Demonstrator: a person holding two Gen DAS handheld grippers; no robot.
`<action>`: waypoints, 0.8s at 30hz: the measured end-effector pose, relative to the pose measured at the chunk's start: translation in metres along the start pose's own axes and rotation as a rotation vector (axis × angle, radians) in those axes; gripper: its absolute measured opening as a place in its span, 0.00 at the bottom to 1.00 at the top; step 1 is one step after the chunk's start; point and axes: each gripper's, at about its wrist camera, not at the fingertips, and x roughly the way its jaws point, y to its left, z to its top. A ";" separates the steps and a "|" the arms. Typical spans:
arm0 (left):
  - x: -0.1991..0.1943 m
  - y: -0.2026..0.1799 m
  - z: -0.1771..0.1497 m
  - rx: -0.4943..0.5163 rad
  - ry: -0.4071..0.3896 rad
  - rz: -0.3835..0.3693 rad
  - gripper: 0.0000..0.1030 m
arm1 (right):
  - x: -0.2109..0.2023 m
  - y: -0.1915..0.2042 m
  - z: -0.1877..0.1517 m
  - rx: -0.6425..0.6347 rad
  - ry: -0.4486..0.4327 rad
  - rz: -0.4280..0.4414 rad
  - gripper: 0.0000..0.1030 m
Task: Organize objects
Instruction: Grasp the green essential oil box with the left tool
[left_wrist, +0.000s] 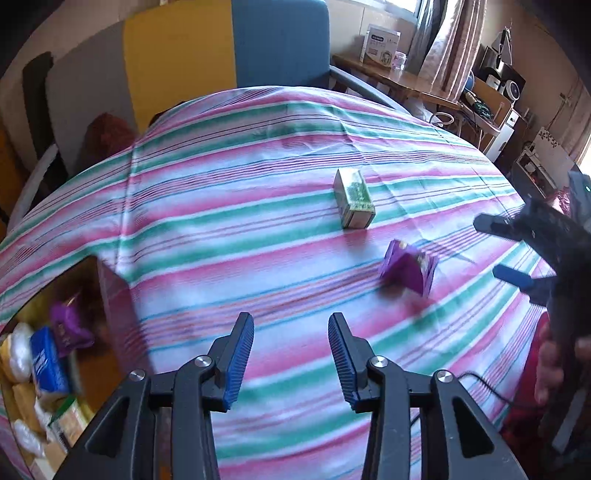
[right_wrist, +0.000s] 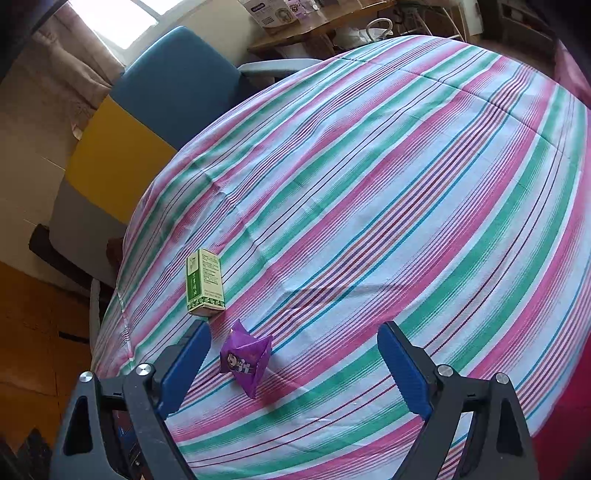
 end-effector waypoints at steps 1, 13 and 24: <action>0.007 -0.004 0.009 0.005 0.003 -0.014 0.46 | 0.000 0.000 0.000 0.004 0.001 0.002 0.90; 0.082 -0.066 0.088 0.065 0.020 -0.048 0.54 | 0.005 0.000 0.003 0.029 0.024 0.052 0.90; 0.130 -0.056 0.100 0.028 0.088 -0.061 0.30 | 0.014 -0.001 0.002 0.021 0.051 0.019 0.90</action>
